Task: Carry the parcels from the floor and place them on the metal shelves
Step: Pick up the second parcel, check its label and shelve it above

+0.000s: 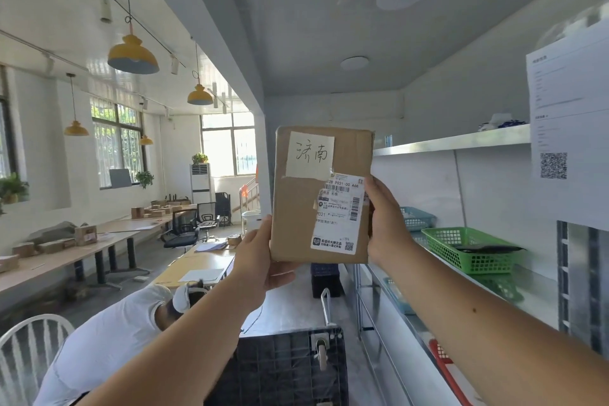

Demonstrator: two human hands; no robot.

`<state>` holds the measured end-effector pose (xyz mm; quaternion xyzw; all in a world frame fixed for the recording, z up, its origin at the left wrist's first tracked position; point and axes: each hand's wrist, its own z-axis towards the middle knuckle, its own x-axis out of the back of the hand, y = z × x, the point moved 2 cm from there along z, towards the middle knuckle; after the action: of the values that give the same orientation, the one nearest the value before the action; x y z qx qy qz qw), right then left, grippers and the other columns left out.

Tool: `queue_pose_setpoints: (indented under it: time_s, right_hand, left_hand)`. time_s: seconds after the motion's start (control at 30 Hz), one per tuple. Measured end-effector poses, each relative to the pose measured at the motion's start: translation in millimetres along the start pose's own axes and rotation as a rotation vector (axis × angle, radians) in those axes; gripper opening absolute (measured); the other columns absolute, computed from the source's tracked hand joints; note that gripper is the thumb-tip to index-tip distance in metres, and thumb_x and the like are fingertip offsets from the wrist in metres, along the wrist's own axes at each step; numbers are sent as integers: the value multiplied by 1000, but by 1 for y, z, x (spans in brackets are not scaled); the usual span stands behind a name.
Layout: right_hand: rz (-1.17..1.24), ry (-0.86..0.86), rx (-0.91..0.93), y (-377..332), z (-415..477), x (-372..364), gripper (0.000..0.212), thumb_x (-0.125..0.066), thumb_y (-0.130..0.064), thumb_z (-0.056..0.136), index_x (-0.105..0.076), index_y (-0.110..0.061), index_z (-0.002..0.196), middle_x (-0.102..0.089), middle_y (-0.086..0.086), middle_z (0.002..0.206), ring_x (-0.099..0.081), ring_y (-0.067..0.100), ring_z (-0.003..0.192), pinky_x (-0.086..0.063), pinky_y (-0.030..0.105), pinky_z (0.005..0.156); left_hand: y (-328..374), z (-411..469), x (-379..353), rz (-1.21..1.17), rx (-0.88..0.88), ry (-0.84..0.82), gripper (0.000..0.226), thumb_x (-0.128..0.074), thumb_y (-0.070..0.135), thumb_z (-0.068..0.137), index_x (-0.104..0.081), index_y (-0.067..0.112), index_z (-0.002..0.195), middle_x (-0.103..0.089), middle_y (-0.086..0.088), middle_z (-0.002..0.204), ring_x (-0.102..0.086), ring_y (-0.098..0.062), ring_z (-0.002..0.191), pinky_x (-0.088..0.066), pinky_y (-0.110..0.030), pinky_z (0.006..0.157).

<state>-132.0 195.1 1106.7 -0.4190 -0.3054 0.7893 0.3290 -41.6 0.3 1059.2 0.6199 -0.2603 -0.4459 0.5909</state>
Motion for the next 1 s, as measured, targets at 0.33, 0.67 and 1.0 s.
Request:
queue_pose_setpoints:
  time_s: [0.33,0.67,1.0]
  right_hand:
    - [34,76,-111,10,-10,-50,36,-66,-53,93,-74,-22,109,-80,10,114,-78,32,102,-62,50,91]
    - [-51,120,-100,31,-19,-77,29,-56,-49,102,-66,-25,88,-74,-2,94,-69,22,99,-52,41,94]
    - [-292,273,-3,18,-53,-52,43,-50,-61,101,-75,-26,103,-77,-2,113,-66,24,119,-51,47,101]
  left_hand:
    - [30,18,36,83,-131,-32,38,-49,61,104,-68,36,126,-77,-2,111,-74,-18,71,-60,-29,57]
    - [49,33,64,-51,-132,-205,30,-49,45,107,-78,38,109,-84,8,90,-80,-15,73,-63,-30,64]
    - [33,20,41,-77,-15,-302,50,-45,60,103,-78,27,121,-83,-5,113,-80,-33,102,-65,-54,88]
